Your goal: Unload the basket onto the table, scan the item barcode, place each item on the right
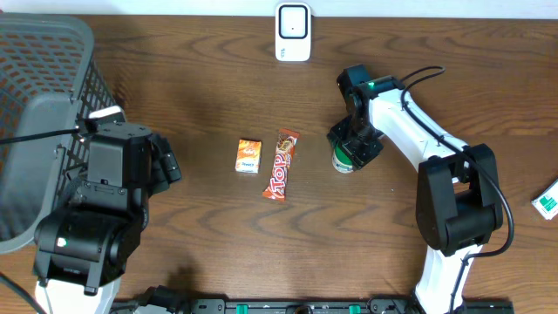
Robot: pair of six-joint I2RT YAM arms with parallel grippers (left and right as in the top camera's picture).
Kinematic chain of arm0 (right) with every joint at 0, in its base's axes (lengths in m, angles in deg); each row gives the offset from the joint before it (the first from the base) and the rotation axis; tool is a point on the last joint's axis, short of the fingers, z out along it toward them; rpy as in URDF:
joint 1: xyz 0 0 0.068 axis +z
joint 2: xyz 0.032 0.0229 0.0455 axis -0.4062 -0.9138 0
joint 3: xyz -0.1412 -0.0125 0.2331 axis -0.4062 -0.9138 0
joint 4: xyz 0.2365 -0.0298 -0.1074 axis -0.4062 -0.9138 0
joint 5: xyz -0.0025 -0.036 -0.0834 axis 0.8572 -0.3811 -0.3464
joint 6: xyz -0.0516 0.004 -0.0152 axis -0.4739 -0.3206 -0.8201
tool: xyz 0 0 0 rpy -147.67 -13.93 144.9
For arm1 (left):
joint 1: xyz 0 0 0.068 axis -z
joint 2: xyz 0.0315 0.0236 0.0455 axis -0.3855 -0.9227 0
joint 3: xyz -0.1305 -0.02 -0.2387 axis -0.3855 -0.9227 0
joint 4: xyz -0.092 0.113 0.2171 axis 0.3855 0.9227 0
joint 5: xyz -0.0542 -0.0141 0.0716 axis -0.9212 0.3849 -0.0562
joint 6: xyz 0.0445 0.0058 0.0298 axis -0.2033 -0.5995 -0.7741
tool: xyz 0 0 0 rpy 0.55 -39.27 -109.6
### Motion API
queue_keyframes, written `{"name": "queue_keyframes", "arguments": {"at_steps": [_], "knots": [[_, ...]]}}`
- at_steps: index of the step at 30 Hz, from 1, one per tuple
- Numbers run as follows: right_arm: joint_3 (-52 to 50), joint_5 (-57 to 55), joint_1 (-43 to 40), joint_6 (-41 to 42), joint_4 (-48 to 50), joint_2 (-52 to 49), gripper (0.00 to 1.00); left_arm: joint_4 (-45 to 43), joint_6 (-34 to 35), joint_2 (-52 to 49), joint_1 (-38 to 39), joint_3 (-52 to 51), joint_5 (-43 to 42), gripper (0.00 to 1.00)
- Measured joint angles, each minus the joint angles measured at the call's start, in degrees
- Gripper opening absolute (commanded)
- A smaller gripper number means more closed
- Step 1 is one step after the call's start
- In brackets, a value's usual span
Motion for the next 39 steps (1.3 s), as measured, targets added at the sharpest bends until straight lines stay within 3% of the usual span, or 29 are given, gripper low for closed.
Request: {"name": "queue_keyframes", "arguments": {"at_steps": [7,13,20,27,39], "knots": [[1.84,-0.02,0.02,-13.73,-4.52,-0.94,0.53,0.0,0.0,-0.33,0.0,0.0,0.0,0.98],[6.84,-0.55,0.04,-35.3,-11.47,-1.6,0.59,0.02,0.0,-0.35,0.0,0.0,0.0,0.98],[7.65,-2.62,1.53,-54.93,-6.8,-1.6,0.61,0.2,0.02,-0.35,0.0,0.0,-0.04,0.98],[7.65,-3.91,7.34,-63.65,-1.18,-1.6,0.67,0.42,0.11,-0.35,0.0,0.0,-0.28,0.98],[7.65,-7.8,13.92,-65.83,-5.84,-1.6,0.84,0.44,0.11,-0.35,0.0,0.0,-0.28,0.98]]}}
